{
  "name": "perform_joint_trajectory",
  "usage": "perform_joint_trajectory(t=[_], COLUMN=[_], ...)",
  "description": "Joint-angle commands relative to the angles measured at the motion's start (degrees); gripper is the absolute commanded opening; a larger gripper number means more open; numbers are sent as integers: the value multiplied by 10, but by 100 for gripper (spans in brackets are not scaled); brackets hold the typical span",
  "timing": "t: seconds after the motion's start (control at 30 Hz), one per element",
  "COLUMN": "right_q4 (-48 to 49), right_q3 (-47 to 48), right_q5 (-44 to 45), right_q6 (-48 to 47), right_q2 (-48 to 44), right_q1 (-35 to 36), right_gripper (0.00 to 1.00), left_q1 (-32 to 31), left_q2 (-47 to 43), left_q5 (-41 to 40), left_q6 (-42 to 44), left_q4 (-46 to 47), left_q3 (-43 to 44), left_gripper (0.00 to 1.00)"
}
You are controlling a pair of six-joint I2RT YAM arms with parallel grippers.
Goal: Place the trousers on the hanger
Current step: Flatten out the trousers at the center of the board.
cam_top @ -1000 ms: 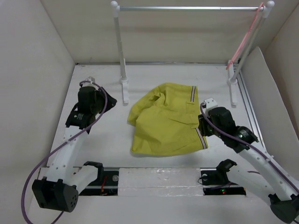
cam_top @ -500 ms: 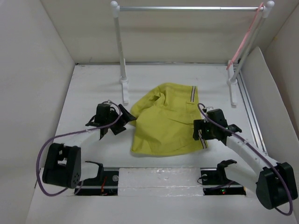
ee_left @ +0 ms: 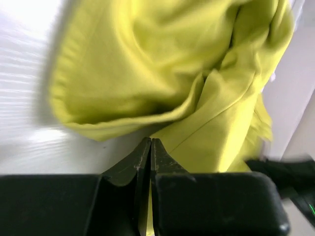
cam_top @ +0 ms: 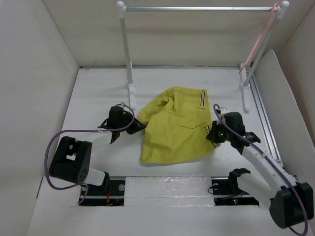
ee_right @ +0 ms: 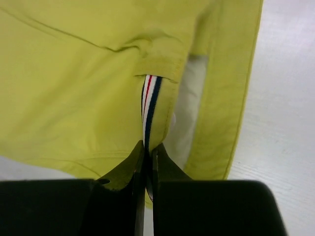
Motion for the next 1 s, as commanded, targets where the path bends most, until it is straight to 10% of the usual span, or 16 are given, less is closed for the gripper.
perform_joint_trajectory(t=[0.0,0.27,0.43,0.5,0.7,0.97], right_q4=[-30,-238,-322,-358,-335,-281], right_q3=[137,592,824,832,715,673], right_q5=[15,-27,-59,14,134,124], right_q6=[-29,-134,-153,-162,-167,-180], right_q2=[-110,-74,6,12,-15,-8], right_q1=[22,22,22,22,22,22], right_gripper=[0,0,0,0,0,0], left_q1=[47,99,99,75,-39,-244], left_q2=[-97,-227,-171,-136,-156,-31], left_q5=[-52,-260,-181,-88,15,-99], left_q6=[40,174,207,207,126,79], left_q4=[-93,-365,-444,-466,-279,-225], left_q3=[96,488,633,568,222,201], left_gripper=[0,0,0,1,58,90])
